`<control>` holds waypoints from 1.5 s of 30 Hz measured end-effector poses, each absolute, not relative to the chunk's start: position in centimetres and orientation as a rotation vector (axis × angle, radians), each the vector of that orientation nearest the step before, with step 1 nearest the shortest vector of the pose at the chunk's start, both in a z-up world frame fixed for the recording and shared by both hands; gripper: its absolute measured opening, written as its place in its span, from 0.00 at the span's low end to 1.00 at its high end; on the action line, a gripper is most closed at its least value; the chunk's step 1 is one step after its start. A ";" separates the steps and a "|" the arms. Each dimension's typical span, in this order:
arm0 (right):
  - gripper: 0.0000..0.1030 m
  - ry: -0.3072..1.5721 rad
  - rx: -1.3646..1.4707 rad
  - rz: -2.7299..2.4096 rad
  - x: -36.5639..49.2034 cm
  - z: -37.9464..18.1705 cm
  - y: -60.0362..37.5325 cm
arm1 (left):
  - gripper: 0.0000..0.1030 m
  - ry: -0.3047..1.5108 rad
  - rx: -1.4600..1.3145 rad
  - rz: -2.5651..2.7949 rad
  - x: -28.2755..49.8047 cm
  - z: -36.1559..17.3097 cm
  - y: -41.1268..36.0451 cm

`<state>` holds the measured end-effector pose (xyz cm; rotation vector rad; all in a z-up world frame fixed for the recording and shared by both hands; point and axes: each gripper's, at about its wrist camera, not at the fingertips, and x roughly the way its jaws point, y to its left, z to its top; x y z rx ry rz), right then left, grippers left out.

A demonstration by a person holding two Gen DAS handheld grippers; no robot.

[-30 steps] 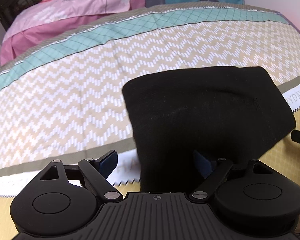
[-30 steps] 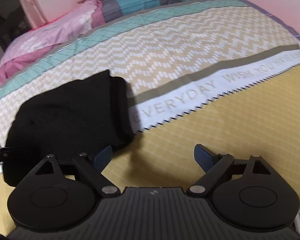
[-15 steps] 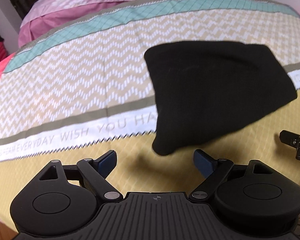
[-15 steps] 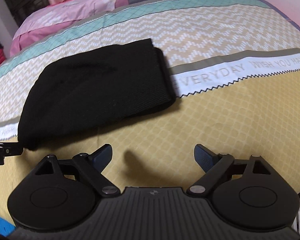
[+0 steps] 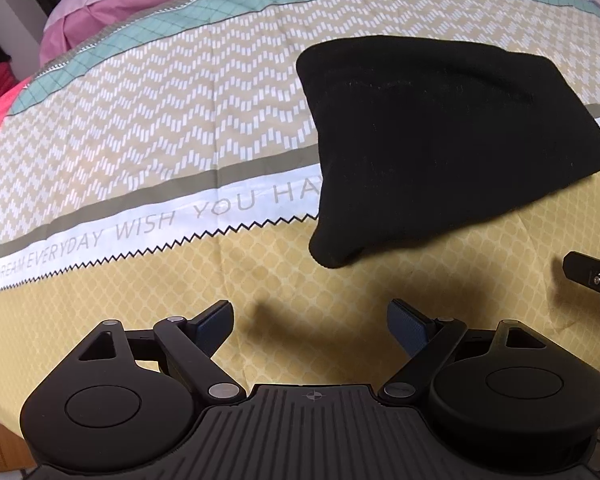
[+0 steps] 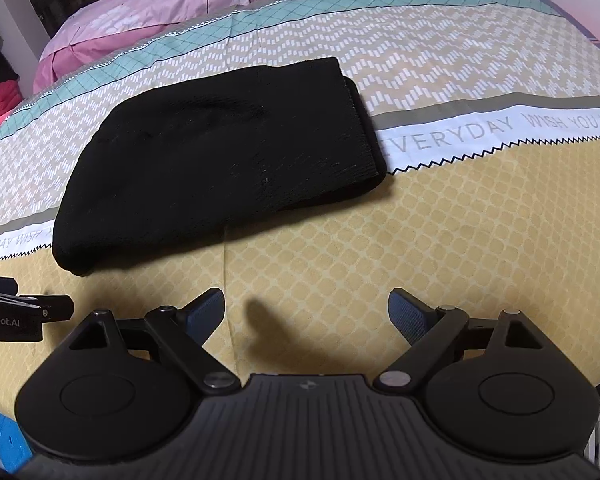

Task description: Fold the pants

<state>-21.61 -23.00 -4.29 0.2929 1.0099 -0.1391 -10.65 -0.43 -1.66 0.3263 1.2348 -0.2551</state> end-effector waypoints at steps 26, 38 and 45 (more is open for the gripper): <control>0.88 1.044 0.295 -0.111 -20.4 -4.9 -22.4 | 1.00 1.267 0.317 -0.253 -10.0 -2.5 -0.3; 0.88 1.050 0.295 -0.110 -20.4 -5.0 -22.4 | 1.00 1.267 0.306 -0.279 -10.0 -2.7 -0.3; 0.88 1.055 0.298 -0.115 -20.6 -5.2 -22.4 | 1.00 1.268 0.290 -0.288 -10.0 -2.9 -0.3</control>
